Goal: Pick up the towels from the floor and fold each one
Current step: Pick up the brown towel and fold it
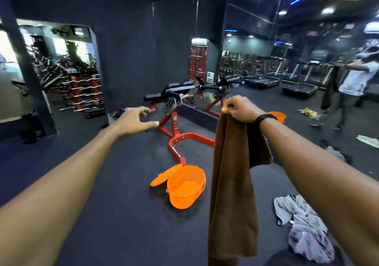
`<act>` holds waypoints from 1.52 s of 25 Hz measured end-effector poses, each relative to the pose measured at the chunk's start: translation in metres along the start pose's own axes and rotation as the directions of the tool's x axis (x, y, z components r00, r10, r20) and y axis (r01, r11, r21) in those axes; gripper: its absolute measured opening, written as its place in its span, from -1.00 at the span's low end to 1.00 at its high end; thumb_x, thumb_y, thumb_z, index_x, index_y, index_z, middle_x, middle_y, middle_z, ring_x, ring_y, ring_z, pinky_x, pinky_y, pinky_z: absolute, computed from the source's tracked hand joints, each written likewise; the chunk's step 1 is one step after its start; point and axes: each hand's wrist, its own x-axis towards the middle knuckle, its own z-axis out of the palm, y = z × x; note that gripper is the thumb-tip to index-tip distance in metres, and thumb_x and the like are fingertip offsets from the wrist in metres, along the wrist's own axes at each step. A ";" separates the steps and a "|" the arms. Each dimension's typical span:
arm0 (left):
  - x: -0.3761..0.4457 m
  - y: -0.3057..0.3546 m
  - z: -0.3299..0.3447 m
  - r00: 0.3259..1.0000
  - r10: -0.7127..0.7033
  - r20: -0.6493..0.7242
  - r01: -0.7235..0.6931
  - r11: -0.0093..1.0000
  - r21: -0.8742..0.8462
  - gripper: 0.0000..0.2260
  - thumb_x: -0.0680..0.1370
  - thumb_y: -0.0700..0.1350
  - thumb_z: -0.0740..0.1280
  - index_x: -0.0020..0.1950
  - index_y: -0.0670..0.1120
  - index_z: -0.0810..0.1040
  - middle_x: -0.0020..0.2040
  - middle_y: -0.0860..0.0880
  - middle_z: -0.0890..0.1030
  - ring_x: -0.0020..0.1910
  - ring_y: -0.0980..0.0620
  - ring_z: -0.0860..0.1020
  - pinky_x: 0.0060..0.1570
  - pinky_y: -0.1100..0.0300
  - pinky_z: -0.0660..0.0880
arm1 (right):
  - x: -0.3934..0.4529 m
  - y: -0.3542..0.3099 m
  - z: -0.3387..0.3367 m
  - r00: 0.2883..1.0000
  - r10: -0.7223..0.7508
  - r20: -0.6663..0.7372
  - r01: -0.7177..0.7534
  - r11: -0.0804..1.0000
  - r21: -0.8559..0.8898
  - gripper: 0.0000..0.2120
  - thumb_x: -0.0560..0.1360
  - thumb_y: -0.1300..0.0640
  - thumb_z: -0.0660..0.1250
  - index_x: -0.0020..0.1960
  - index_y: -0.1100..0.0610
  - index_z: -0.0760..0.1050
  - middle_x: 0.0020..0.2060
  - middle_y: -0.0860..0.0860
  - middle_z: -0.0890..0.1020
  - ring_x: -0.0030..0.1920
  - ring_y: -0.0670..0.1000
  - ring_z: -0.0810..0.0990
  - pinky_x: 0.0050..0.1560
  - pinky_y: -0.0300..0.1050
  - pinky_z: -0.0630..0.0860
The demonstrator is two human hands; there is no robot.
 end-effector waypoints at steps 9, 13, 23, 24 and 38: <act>0.211 0.001 0.059 0.995 0.038 0.088 -0.039 0.999 0.009 -0.47 0.43 0.14 0.45 0.34 0.00 0.46 0.32 -0.09 0.51 0.28 -0.04 0.49 0.20 0.12 0.39 | 0.127 0.120 -0.003 0.994 0.105 -0.035 -0.106 0.994 -0.033 -0.89 0.55 0.17 0.31 -0.05 0.15 0.60 -0.11 0.03 0.60 -0.09 -0.04 0.49 -0.08 -0.25 0.31; 0.261 0.001 0.078 0.993 0.056 0.109 -0.057 0.998 0.015 -0.53 0.45 0.10 0.44 0.31 0.00 0.47 0.28 -0.06 0.53 0.20 0.03 0.49 0.11 0.20 0.35 | 0.173 0.150 0.010 0.994 0.108 -0.036 -0.107 0.994 0.014 -0.89 0.56 0.17 0.30 -0.04 0.16 0.59 -0.08 0.06 0.63 -0.08 -0.03 0.50 -0.08 -0.23 0.32; 0.386 0.011 0.120 1.000 -0.029 -0.009 0.029 0.998 0.052 -0.51 0.45 0.06 0.45 0.33 -0.04 0.48 0.26 -0.06 0.53 0.19 0.06 0.47 0.17 0.24 0.35 | 0.344 0.216 0.050 0.982 -0.184 0.036 0.175 0.967 0.188 -0.96 0.48 0.20 0.41 -0.09 0.16 0.60 -0.18 0.06 0.66 -0.16 -0.02 0.58 -0.11 -0.18 0.46; 0.400 0.018 0.126 0.999 -0.034 -0.027 0.035 0.998 0.046 -0.52 0.44 0.07 0.46 0.32 -0.04 0.49 0.25 -0.05 0.54 0.18 0.07 0.48 0.17 0.24 0.36 | 0.363 0.222 0.051 0.975 -0.218 0.050 0.198 0.946 0.258 -0.92 0.46 0.23 0.43 -0.08 0.15 0.54 -0.21 0.07 0.64 -0.21 -0.03 0.57 -0.13 -0.17 0.47; 0.539 0.059 0.190 0.987 -0.048 0.155 0.037 0.997 0.073 -0.49 0.33 0.21 0.49 -0.21 -0.24 0.49 -0.31 -0.07 0.47 -0.31 0.04 0.44 -0.25 -0.03 0.41 | 0.530 0.214 0.093 0.764 -0.616 0.193 0.364 0.658 0.659 -0.60 0.37 0.41 0.47 -0.08 0.08 0.31 -0.32 0.08 0.62 -0.20 0.07 0.63 -0.14 -0.11 0.55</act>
